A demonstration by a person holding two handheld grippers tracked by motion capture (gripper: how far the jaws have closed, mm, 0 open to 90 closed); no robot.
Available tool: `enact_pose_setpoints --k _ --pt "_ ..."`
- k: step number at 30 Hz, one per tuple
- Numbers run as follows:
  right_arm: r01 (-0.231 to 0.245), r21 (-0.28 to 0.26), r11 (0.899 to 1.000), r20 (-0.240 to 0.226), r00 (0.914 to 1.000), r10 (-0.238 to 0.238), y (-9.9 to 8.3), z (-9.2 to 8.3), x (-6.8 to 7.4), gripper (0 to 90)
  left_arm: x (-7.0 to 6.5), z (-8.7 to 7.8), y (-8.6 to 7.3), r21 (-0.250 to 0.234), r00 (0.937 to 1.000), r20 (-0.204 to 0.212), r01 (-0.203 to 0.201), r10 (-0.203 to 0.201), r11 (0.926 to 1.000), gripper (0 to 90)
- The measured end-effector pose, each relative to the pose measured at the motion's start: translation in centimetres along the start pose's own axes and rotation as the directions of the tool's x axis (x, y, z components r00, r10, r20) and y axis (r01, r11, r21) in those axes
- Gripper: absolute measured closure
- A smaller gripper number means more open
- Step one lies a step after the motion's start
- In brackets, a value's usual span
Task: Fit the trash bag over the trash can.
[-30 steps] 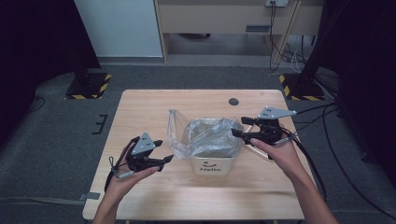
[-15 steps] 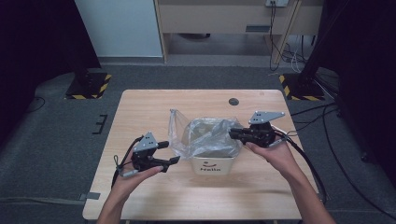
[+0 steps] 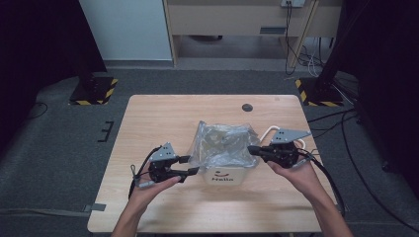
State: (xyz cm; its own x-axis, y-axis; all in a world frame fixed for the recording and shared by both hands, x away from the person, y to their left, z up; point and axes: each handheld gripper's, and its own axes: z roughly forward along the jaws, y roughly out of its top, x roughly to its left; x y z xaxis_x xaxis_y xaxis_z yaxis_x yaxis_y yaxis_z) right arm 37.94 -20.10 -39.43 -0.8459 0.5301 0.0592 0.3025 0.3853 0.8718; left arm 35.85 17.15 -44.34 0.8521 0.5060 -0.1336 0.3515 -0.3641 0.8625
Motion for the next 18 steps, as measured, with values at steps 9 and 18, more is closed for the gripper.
enact_pose_setpoints --k 9,18 --pt "-0.003 0.01 1.0 -0.006 1.0 0.003 -2.0 -0.3 0.8 75.9 -0.7 0.6 0.0 0.025 0.999 -0.013 -0.041 0.042 0.9988 60.7" --pt "0.01 -0.001 1.0 -0.01 0.9999 -0.01 -3.3 -1.4 1.5 89.7 -1.0 0.8 -0.2 0.014 0.9978 -0.032 -0.058 0.058 0.9983 82.4"
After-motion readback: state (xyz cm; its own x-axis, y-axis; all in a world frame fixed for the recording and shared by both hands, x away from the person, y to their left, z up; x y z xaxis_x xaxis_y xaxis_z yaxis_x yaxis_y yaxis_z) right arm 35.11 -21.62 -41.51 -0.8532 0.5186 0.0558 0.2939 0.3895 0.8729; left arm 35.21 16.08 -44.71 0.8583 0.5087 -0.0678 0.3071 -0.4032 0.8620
